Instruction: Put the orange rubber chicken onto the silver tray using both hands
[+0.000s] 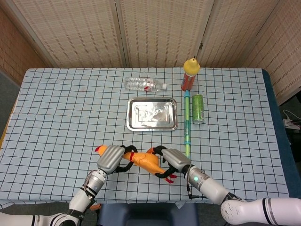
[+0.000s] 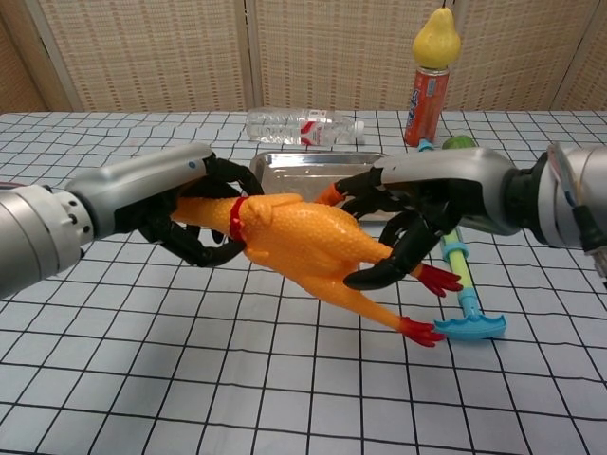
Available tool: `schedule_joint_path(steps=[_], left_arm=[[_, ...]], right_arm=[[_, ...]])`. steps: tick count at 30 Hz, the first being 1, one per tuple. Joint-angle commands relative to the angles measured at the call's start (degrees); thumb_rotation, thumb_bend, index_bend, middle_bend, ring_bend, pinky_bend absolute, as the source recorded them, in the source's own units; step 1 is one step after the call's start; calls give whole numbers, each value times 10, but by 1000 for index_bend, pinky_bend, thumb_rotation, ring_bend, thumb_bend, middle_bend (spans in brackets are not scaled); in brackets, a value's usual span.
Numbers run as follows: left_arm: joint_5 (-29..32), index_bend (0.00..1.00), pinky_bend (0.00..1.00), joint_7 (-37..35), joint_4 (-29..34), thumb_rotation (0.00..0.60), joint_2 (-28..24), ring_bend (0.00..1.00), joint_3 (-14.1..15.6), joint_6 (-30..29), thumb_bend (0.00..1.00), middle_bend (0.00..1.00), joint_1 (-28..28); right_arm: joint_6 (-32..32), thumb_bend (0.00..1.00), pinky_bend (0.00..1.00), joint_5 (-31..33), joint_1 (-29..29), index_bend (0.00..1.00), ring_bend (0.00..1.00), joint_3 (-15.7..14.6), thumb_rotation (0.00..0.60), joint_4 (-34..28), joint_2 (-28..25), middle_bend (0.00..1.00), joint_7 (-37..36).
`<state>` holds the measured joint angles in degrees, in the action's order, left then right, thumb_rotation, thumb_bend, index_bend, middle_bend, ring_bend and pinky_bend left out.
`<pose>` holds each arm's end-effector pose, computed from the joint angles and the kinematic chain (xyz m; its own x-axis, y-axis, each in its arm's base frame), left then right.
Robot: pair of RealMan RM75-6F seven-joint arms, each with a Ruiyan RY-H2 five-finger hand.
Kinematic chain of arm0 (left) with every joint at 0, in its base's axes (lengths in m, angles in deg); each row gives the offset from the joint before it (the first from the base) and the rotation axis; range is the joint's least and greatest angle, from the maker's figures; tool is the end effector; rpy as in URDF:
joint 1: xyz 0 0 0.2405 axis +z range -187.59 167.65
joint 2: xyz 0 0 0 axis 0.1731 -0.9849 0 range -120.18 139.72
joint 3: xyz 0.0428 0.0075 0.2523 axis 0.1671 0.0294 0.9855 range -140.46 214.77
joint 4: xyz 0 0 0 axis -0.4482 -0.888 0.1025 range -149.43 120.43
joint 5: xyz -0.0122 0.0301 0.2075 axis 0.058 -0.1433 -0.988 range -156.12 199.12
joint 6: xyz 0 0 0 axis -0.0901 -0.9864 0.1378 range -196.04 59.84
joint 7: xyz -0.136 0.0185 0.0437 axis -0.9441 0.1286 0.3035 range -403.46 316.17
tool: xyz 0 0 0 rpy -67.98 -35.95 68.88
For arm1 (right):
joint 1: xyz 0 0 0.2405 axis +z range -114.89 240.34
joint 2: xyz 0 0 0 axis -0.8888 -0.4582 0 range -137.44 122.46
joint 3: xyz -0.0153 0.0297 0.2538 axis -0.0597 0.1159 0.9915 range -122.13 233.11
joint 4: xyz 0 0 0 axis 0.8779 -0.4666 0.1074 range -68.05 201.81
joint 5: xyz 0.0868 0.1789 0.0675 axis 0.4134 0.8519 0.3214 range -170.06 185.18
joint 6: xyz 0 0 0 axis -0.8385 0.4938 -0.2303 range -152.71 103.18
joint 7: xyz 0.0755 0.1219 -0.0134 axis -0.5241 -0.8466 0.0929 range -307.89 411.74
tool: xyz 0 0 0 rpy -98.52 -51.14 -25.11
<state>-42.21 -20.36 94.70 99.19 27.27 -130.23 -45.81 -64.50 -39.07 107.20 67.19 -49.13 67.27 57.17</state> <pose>-0.0849 0.2594 -0.0140 0.1573 0.3931 0.9059 0.9287 -0.3709 -0.0003 -0.0833 -0.2633 0.0003 -0.0125 -0.7570 0.6533 -0.9655 -0.1608 -0.2048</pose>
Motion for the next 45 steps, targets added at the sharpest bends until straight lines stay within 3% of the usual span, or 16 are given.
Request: schedule_joint_path(steps=[1,4,8,12,19,20,22,24,26,27,30,38,44,45], left_arm=[[0,824,564,-3,5,600,-4,475,2,0,730,656,-2],[-3,825,564,-8,8,600,-6,476,2,-3,730,656,-2],[-6,824,564,-12,10,600,-10,476,5,-8,731,656,-2],[-4,824,564,-17,10,600,-15,476,5,-10,731,656,-1],[-3,824,566,-21,13,600,-21,476,6,-11,729,656,-4],[-3,824,567,-21,14,600,-22,476,6,-11,730,656,-5],[2,824,569,-21,18,600,-25,476,3,-10,729,656,-7],[8,824,570,-20,24,600,-28,476,0,-9,729,656,-9],[15,824,571,-23,31,600,-33,476,-3,-7,730,656,-11],[17,824,572,-25,33,600,-35,476,-3,-5,730,656,-12],[20,824,572,-31,37,600,-43,476,-4,0,731,656,-14],[27,824,572,-33,34,600,-47,477,-4,0,731,656,-20],[21,824,572,-30,47,600,-45,477,0,-1,731,656,-25],[20,824,572,-29,48,600,-44,477,1,-1,731,656,-26]], right_arm=[[-19,285,769,-39,-10,584,526,4,600,19,18,491,-17],[-63,350,969,-59,-17,770,694,-1,600,22,35,626,-4],[-94,411,1000,-80,-24,944,839,-7,600,21,45,754,2],[-86,433,1000,-102,-26,995,877,-11,600,22,37,786,-13],[-95,440,1000,-125,-34,992,872,-12,600,19,34,791,-35],[-92,431,995,-127,-35,941,829,-13,600,16,32,783,-41],[-56,372,817,-134,-32,629,587,-13,600,8,16,606,-77],[-18,282,393,-129,-26,120,155,-6,600,4,-3,201,-114],[2,230,179,-137,-25,0,13,3,600,5,-15,35,-145],[4,195,89,-146,-27,0,0,6,600,3,-18,2,-155],[12,130,3,-173,-37,0,0,12,600,-2,-26,0,-200],[51,104,0,-242,-41,0,0,19,600,8,-52,0,-283],[56,104,4,-242,-29,0,0,15,600,26,-41,0,-290],[56,106,52,-238,-27,0,1,15,600,28,-39,0,-290]])
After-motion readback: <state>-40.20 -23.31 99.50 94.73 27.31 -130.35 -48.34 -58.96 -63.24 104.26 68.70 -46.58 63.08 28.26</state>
